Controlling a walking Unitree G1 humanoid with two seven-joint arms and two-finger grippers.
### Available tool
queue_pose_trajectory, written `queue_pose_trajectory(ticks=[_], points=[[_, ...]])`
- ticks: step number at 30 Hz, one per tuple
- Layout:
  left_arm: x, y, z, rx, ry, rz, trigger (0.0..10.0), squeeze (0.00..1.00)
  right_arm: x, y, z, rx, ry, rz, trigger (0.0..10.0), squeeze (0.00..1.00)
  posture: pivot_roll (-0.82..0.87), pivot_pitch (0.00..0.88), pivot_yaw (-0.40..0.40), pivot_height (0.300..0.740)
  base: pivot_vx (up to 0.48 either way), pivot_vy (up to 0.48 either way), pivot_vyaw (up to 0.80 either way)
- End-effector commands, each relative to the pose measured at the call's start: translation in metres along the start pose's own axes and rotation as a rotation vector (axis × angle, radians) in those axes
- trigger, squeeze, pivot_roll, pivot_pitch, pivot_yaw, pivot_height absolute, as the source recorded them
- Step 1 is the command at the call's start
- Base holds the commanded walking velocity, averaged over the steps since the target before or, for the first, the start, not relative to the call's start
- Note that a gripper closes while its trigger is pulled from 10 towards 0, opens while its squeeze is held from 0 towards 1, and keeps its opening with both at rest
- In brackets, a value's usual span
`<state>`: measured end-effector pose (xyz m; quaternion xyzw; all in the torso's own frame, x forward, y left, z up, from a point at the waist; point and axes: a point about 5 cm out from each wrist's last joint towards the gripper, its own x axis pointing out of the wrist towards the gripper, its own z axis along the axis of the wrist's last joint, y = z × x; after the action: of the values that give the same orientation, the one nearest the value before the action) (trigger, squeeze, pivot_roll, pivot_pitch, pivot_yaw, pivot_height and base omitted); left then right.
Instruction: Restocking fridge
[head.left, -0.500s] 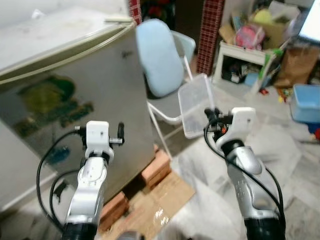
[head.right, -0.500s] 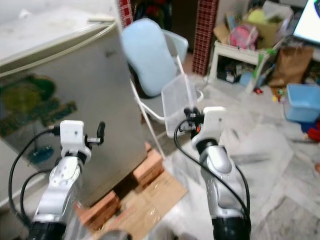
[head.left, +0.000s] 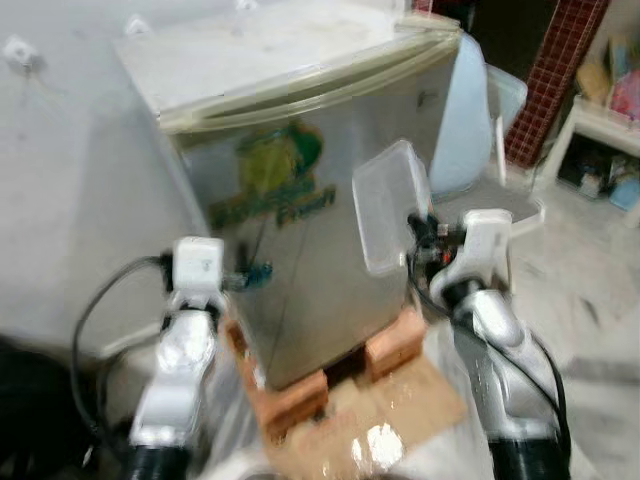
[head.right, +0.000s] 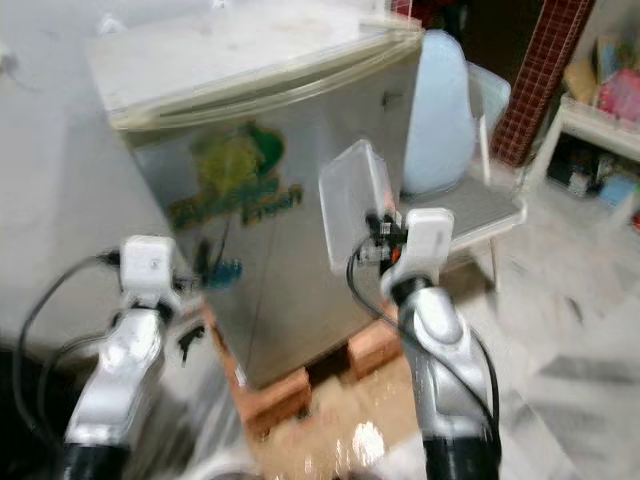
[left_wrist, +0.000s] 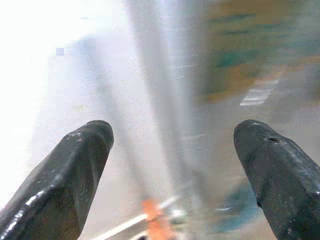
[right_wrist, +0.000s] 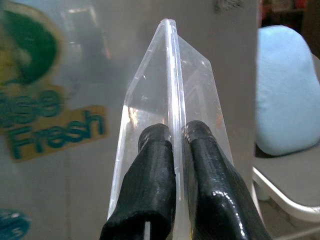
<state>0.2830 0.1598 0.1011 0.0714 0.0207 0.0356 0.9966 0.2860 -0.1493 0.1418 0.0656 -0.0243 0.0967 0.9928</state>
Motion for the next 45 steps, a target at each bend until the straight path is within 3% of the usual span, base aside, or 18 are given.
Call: queue_pose_trajectory(ticks=[1,10,17,26,29,33,38,41,43,45], points=[[0.000,0.006,-0.003,0.023,0.017,0.028,10.0,0.00,0.004,0.009,0.004,0.007,-0.014,0.027,10.0,0.00,-0.03,0.013,0.023,0.740,0.000,0.000,0.00],[0.002,0.019,-0.010,0.016,0.056,0.072,10.0,0.00,0.003,0.002,0.002,0.006,-0.007,-0.012,10.0,0.00,-0.03,0.019,0.021,0.740,0.000,0.000,0.00],[0.006,0.016,-0.017,-0.097,0.121,0.002,10.0,0.00,0.001,-0.002,0.000,-0.001,0.012,-0.036,10.0,0.00,-0.04,0.019,0.013,0.740,0.000,0.000,0.00],[0.019,0.030,-0.029,-0.098,0.189,0.022,10.0,0.00,-0.013,-0.026,-0.010,0.037,0.110,-0.159,10.0,0.00,-0.08,0.038,-0.001,0.740,0.000,0.000,0.00],[0.032,0.034,-0.031,-0.119,0.218,0.001,10.0,0.00,-0.025,-0.036,-0.016,0.013,0.157,-0.210,10.0,0.00,-0.10,0.045,-0.009,0.740,0.000,0.000,0.00],[0.050,0.029,-0.039,-0.059,0.302,-0.051,10.0,0.00,-0.043,-0.045,-0.022,-0.046,0.243,-0.273,10.0,0.00,-0.12,0.048,-0.015,0.740,0.000,0.000,0.00],[0.060,0.017,-0.031,-0.045,0.284,-0.137,10.0,0.00,-0.055,-0.048,-0.024,-0.032,0.277,-0.311,10.0,0.00,-0.15,0.053,-0.008,0.740,0.000,0.000,0.00],[0.062,0.007,-0.027,-0.020,0.266,-0.204,10.0,0.00,-0.061,-0.051,-0.027,0.024,0.279,-0.350,10.0,0.00,-0.15,0.054,-0.006,0.740,0.000,0.000,0.00],[0.064,0.000,-0.026,0.051,0.253,-0.231,10.0,0.00,-0.064,-0.053,-0.029,0.087,0.290,-0.384,10.0,0.00,-0.15,0.056,0.000,0.740,0.000,0.000,0.00],[0.065,-0.003,-0.027,0.052,0.254,-0.246,10.0,0.00,-0.065,-0.054,-0.031,0.102,0.298,-0.394,10.0,0.00,-0.15,0.056,0.001,0.740,0.000,0.000,0.00]])
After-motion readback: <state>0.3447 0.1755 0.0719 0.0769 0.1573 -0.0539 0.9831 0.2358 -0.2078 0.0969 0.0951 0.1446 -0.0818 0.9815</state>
